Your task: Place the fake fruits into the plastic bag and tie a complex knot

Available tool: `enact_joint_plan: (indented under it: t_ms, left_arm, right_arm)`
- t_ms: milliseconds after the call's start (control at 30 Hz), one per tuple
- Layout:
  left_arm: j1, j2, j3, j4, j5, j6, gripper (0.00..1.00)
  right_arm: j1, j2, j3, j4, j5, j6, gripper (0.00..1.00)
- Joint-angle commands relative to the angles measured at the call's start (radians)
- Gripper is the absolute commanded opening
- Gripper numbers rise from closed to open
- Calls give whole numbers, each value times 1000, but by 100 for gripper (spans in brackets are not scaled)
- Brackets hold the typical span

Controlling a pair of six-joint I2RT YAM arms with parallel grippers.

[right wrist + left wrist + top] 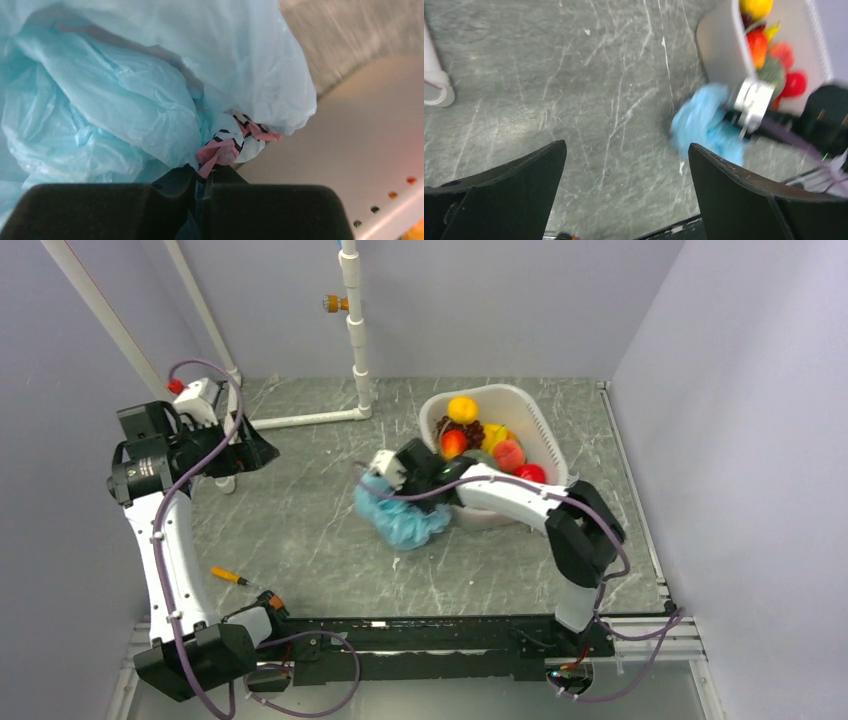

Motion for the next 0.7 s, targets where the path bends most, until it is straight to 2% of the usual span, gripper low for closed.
enact_joint_plan:
  t_ms: [0, 67, 167, 233, 333, 433, 500, 567, 667]
  left_arm:
    - [-97, -32, -49, 13, -47, 121, 99]
    - [-129, -40, -77, 21, -24, 162, 99]
    - [-143, -70, -131, 49, 97, 223, 99]
    - [-150, -105, -182, 76, 234, 285, 99]
    - [-187, -189, -289, 178, 330, 326, 99]
    - [-284, -267, -382, 293, 310, 321, 99]
    - [-370, -305, -419, 367, 267, 308, 97]
    - [-483, -342, -450, 457, 157, 266, 94]
    - [-682, -357, -473, 558, 15, 297, 100]
  right_arm:
    - [-207, -111, -126, -64, 62, -93, 0]
    - [-270, -150, -154, -75, 50, -117, 0]
    - [-303, -179, -98, -130, -34, -73, 0]
    - [-299, -189, -25, -167, -173, 12, 0]
    - [-276, -190, 57, -162, -300, 202, 0]
    - [-261, -191, 78, -129, -378, 328, 0]
    - [-245, -188, 78, -121, -357, 391, 0]
    - [-243, -183, 68, -104, -365, 436, 0]
    - [-241, -157, 67, -83, -408, 479, 0]
